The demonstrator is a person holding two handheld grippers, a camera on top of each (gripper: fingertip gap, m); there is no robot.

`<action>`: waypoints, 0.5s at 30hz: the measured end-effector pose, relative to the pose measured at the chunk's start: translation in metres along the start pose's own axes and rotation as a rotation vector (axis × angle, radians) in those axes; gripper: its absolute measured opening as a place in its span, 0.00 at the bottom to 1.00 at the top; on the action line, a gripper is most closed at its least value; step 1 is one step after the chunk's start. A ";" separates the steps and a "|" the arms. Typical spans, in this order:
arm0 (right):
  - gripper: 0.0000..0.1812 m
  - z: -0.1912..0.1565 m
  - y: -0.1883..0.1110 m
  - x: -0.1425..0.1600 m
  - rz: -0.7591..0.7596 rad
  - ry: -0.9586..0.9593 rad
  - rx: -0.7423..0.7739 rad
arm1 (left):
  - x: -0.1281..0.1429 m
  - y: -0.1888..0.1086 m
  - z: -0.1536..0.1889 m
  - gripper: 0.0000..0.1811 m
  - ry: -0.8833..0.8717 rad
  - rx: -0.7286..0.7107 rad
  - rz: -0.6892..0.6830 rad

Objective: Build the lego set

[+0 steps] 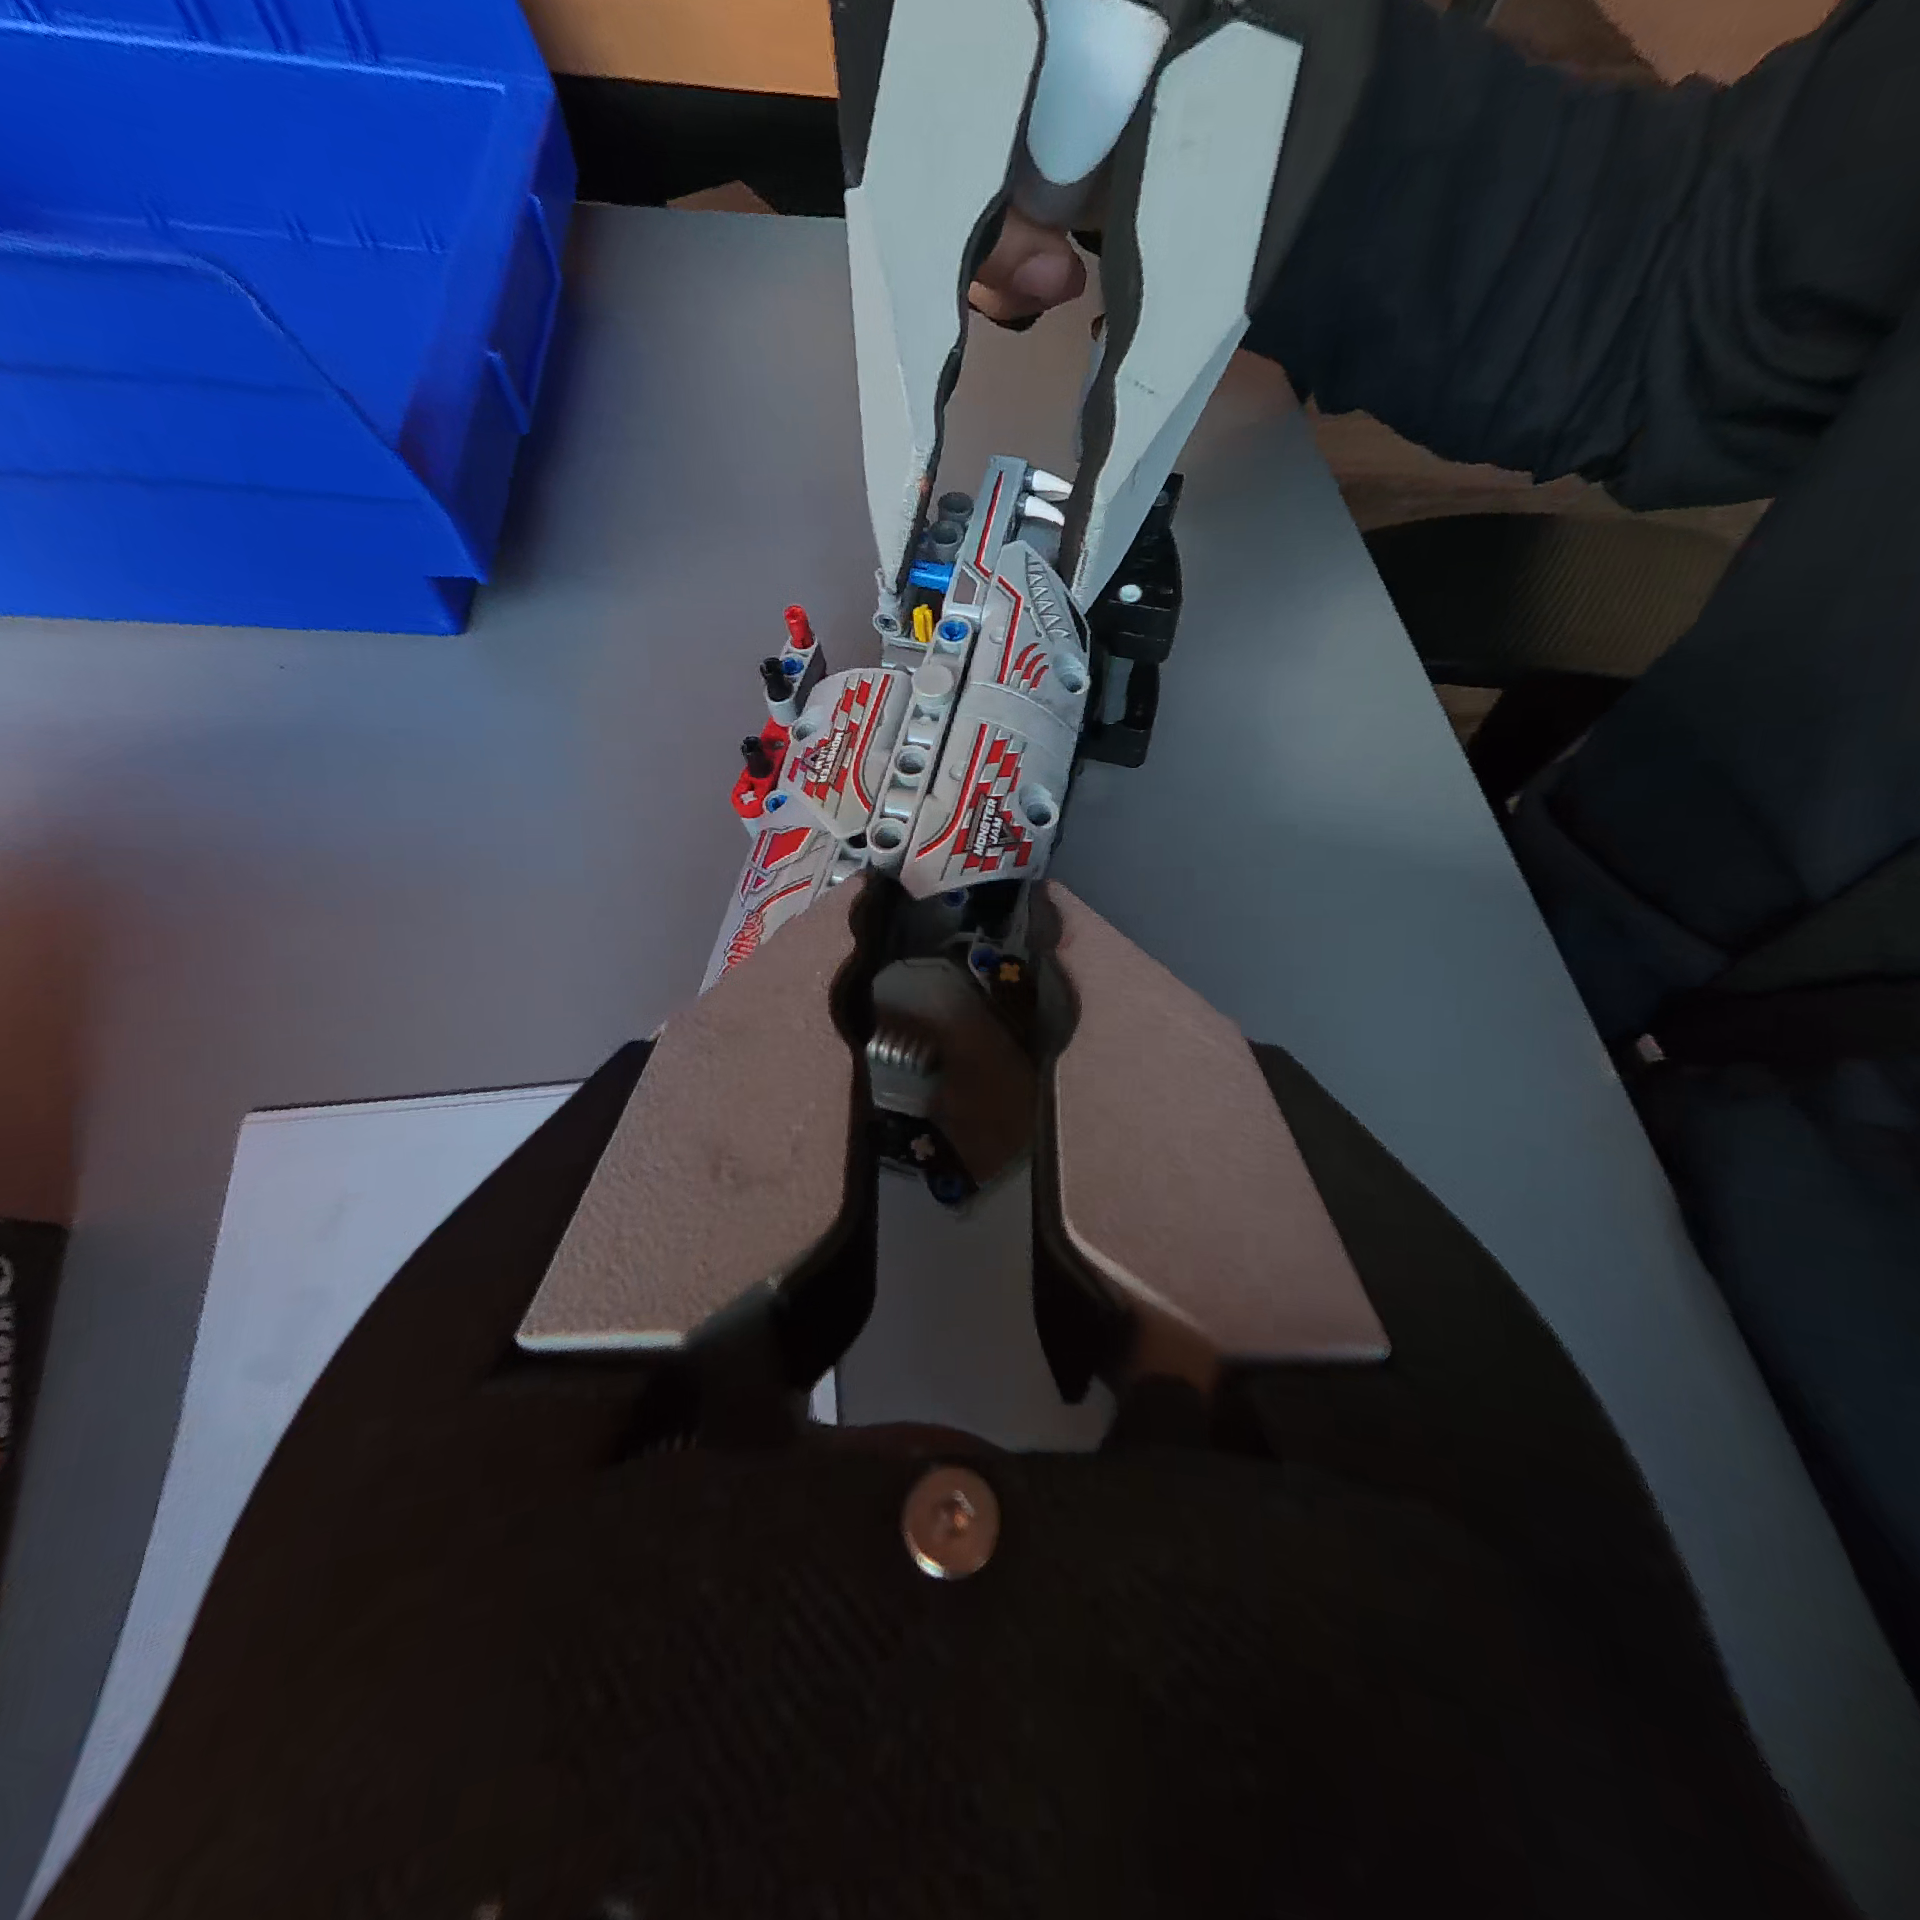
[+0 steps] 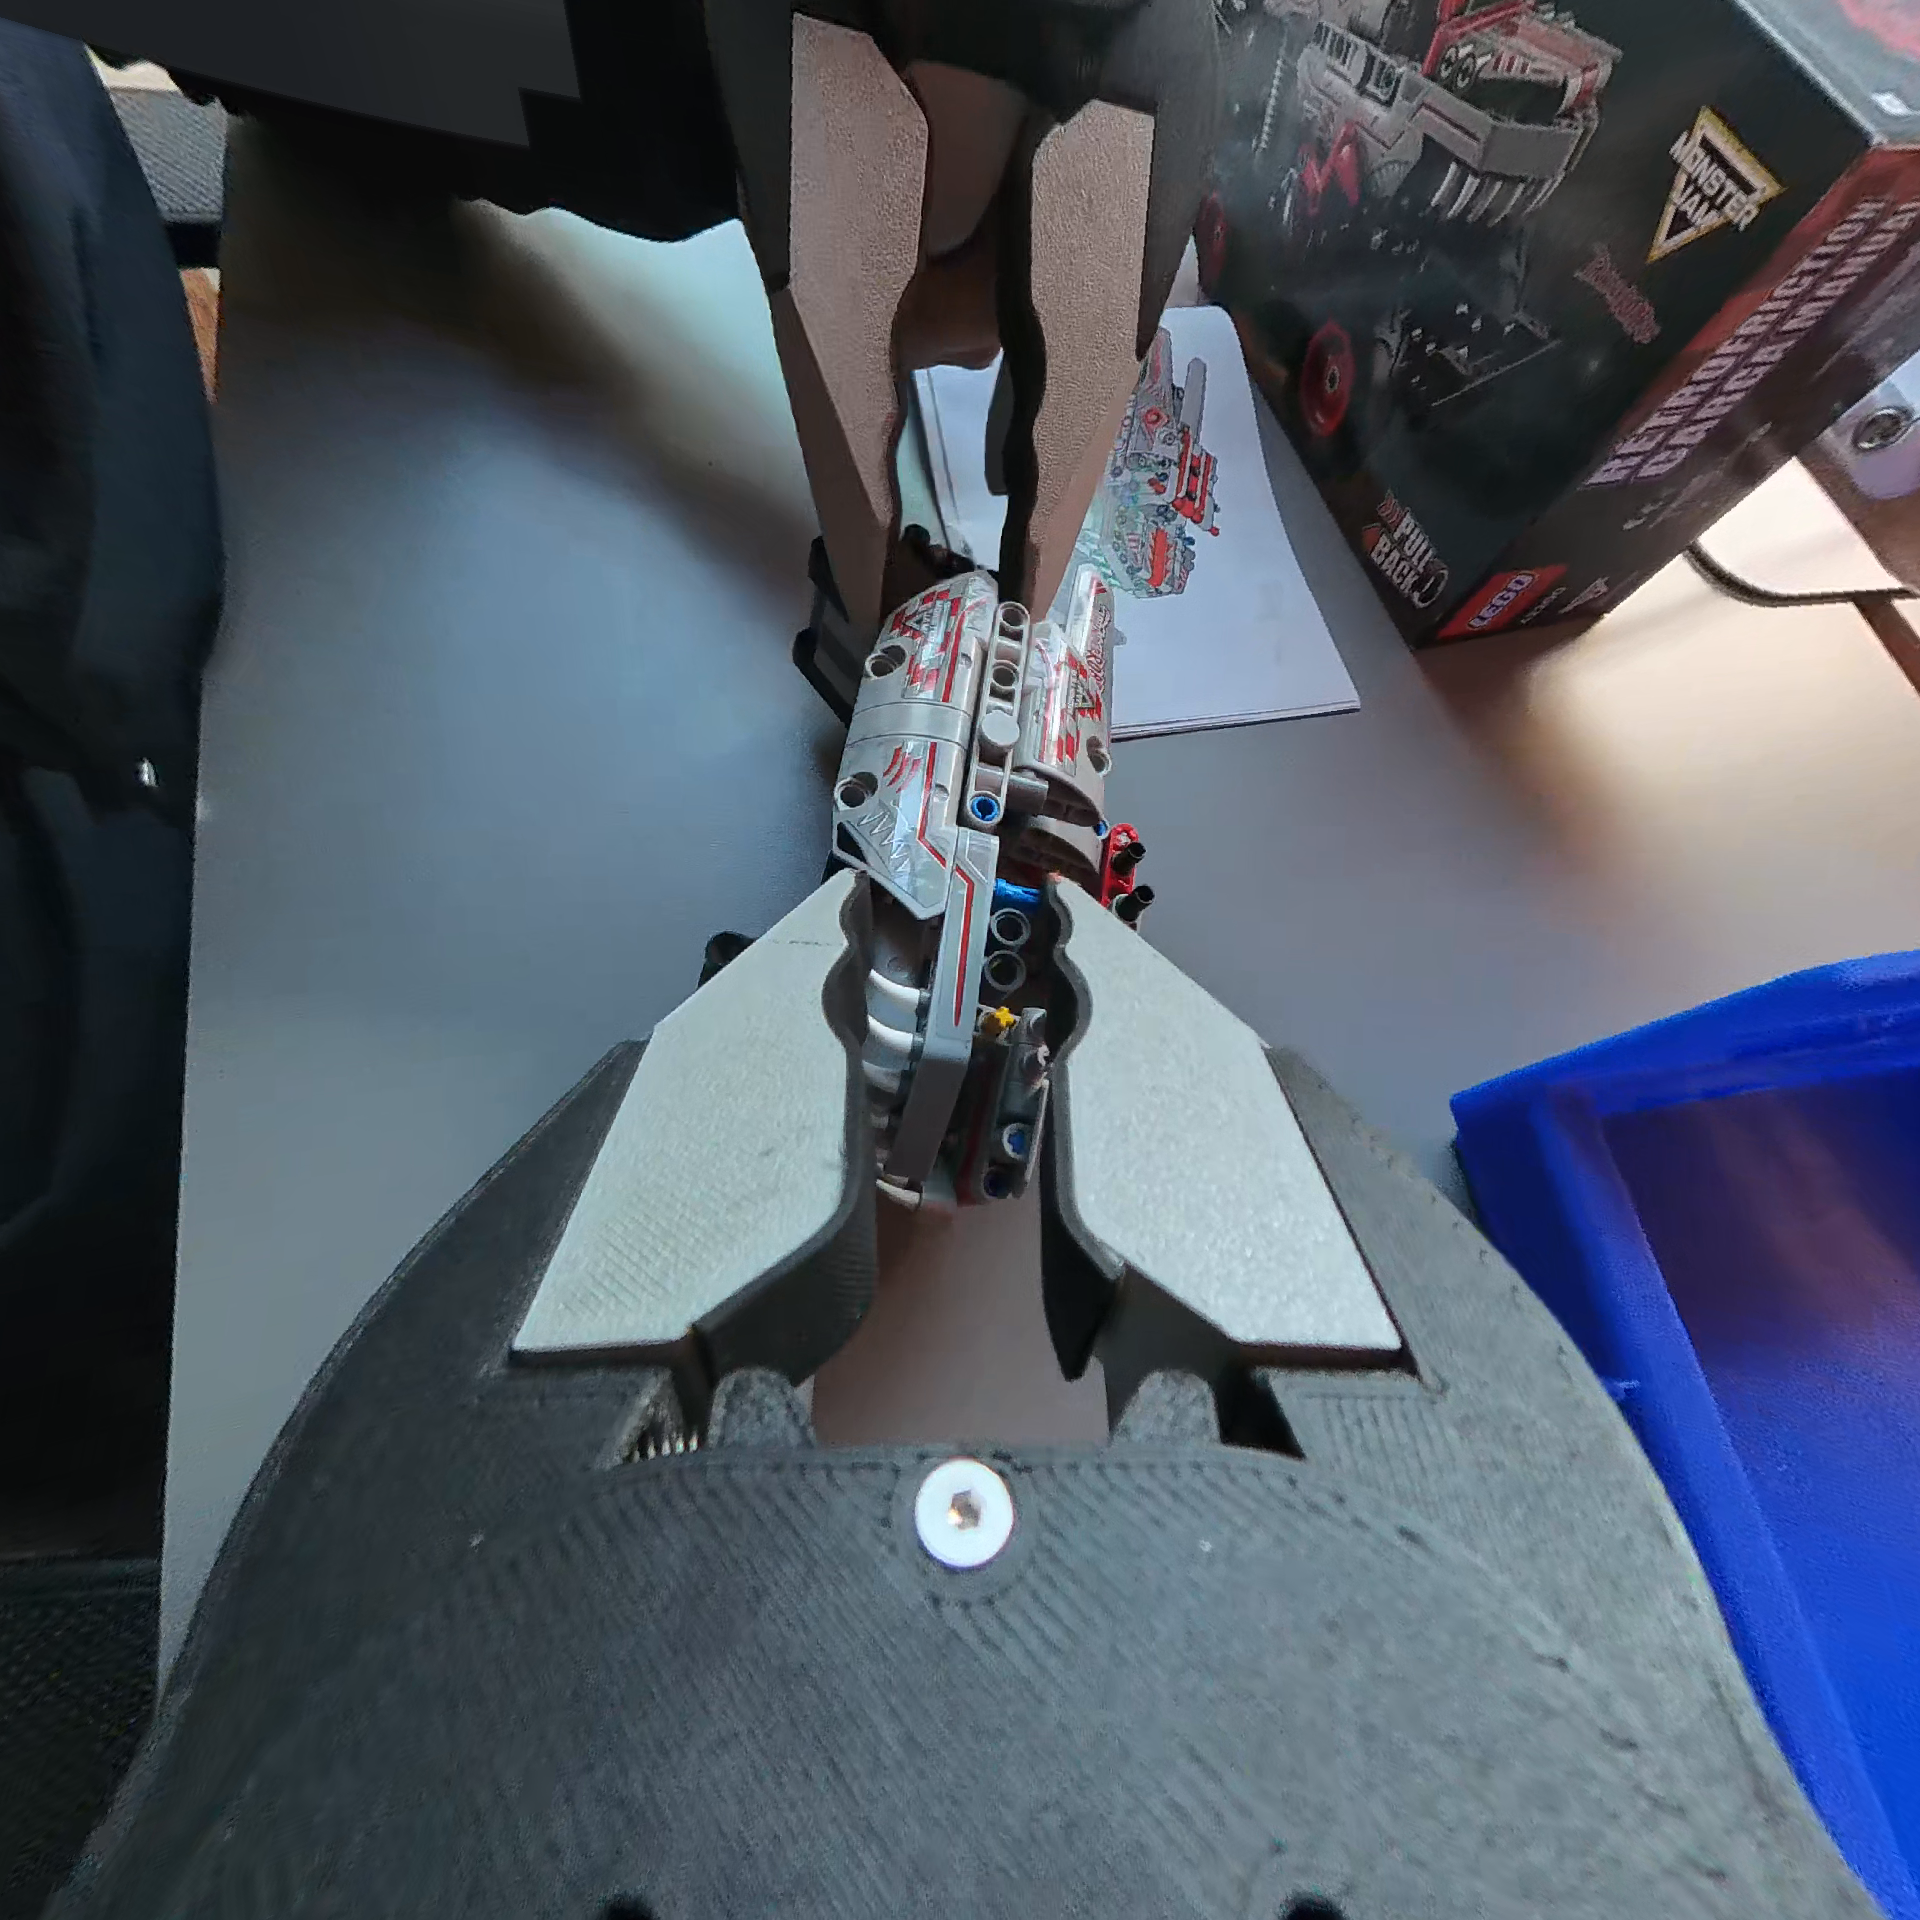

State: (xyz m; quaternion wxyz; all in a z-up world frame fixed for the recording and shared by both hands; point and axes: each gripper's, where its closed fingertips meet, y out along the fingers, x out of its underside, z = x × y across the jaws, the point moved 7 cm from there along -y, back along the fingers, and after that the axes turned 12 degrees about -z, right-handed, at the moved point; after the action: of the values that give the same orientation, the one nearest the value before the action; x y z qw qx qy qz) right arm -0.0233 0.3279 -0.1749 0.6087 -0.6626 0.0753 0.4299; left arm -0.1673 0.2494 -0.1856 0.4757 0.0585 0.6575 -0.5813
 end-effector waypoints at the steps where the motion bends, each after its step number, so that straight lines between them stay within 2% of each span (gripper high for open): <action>1: 0.16 -0.001 0.000 -0.001 -0.005 -0.001 -0.002 | 0.000 -0.001 -0.001 0.14 -0.016 0.010 0.010; 5: 0.16 -0.004 -0.001 -0.003 -0.037 0.008 -0.013 | -0.001 -0.002 -0.001 0.14 -0.092 0.121 0.032; 15: 0.16 0.000 -0.004 -0.004 -0.076 -0.002 0.064 | -0.009 -0.001 -0.011 0.14 -0.115 0.116 0.043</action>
State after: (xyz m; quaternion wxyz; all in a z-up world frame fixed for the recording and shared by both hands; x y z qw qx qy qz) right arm -0.0228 0.3269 -0.1690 0.6455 -0.6449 0.0630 0.4044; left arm -0.1695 0.2618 -0.1801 0.5211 0.0665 0.5928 -0.6104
